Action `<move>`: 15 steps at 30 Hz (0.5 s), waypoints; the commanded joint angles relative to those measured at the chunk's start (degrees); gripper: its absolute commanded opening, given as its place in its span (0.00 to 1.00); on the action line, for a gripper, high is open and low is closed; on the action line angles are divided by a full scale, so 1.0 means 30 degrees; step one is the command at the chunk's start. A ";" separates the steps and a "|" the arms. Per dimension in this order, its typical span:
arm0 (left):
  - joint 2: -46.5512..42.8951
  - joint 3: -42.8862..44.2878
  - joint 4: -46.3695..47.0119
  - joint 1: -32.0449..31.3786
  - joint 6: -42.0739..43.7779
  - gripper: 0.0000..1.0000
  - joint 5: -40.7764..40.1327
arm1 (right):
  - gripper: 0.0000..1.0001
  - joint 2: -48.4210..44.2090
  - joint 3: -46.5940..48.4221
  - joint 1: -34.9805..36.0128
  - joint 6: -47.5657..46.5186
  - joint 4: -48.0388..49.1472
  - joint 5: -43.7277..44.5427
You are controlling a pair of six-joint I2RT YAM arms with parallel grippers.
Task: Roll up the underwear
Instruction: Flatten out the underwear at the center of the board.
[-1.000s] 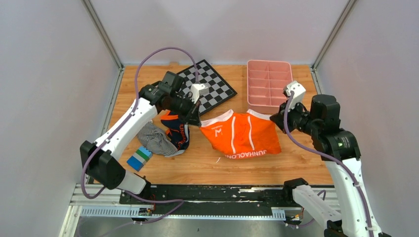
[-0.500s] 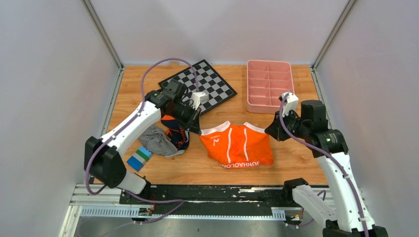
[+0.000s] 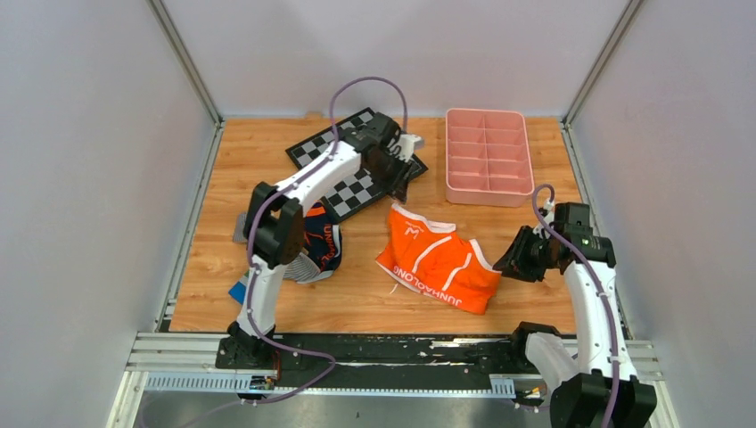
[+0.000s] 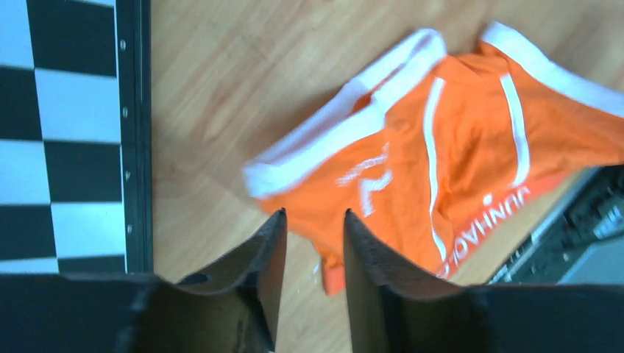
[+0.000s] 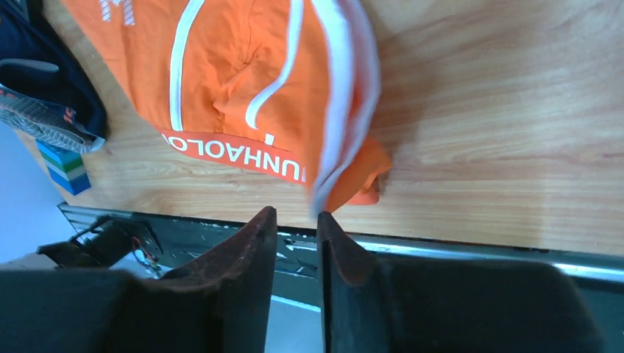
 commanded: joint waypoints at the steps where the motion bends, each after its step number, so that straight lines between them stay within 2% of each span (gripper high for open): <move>1: 0.1343 0.3157 -0.0901 -0.1453 0.0250 0.53 -0.5323 | 0.36 0.0480 0.2049 -0.0799 0.1245 -0.0811 -0.0034; 3: 0.0572 0.2999 -0.1108 -0.1366 0.0423 0.65 -0.7471 | 0.51 0.0923 0.3748 -0.0873 0.0205 -0.0365 0.1071; 5: -0.0778 0.1730 -0.1252 -0.0915 0.0294 0.68 -0.8168 | 0.63 0.1169 0.5144 -0.0875 -0.0960 0.0604 0.2025; 6: -0.1601 0.0732 -0.1109 -0.0684 -0.0058 0.69 -0.8006 | 0.66 0.1240 0.5545 -0.0871 -0.1849 0.1399 0.1840; 10: -0.5214 -0.5208 0.0043 0.0863 -0.1681 0.67 -0.5554 | 0.68 0.1424 0.5776 -0.0874 -0.4352 0.3950 0.0011; 13: -0.6566 -0.9000 0.0668 0.1519 -0.2366 0.61 -0.3023 | 0.67 0.1418 0.5212 -0.0874 -0.4593 0.5321 -0.0749; 15: -0.6832 -1.0387 0.1296 0.1628 -0.2833 0.60 -0.1651 | 0.66 0.1452 0.4625 -0.0875 -0.4181 0.5940 -0.1094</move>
